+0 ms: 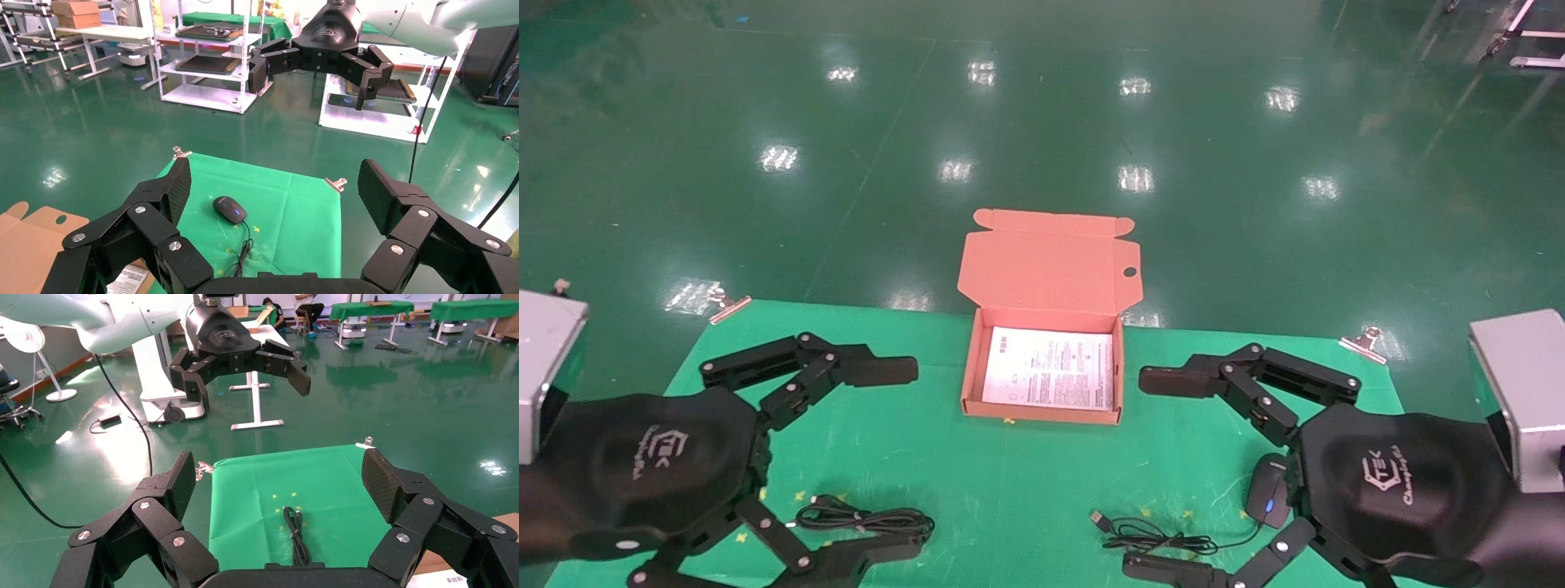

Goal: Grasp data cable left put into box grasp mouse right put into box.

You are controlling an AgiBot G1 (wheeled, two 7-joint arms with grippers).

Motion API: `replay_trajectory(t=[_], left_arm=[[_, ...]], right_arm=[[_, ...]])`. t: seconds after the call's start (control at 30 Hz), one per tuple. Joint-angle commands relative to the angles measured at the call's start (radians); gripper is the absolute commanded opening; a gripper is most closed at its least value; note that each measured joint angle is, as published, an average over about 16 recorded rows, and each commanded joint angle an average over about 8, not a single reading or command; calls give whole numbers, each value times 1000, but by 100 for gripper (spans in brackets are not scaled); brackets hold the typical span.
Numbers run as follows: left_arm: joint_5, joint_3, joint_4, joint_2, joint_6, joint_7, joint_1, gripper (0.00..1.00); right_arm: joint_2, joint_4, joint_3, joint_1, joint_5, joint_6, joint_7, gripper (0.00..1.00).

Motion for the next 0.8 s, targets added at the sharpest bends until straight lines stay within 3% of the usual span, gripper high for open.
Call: replay_trajectory(t=[0.03,0.8], left_arm=[[0,0,0,0,0,0,0,100],[1,0,-1,0,1,0,0,100]], right_arm=[[0,0,0,0,0,0,0,100],[0,0,-2,3,-4,4,-1,100]])
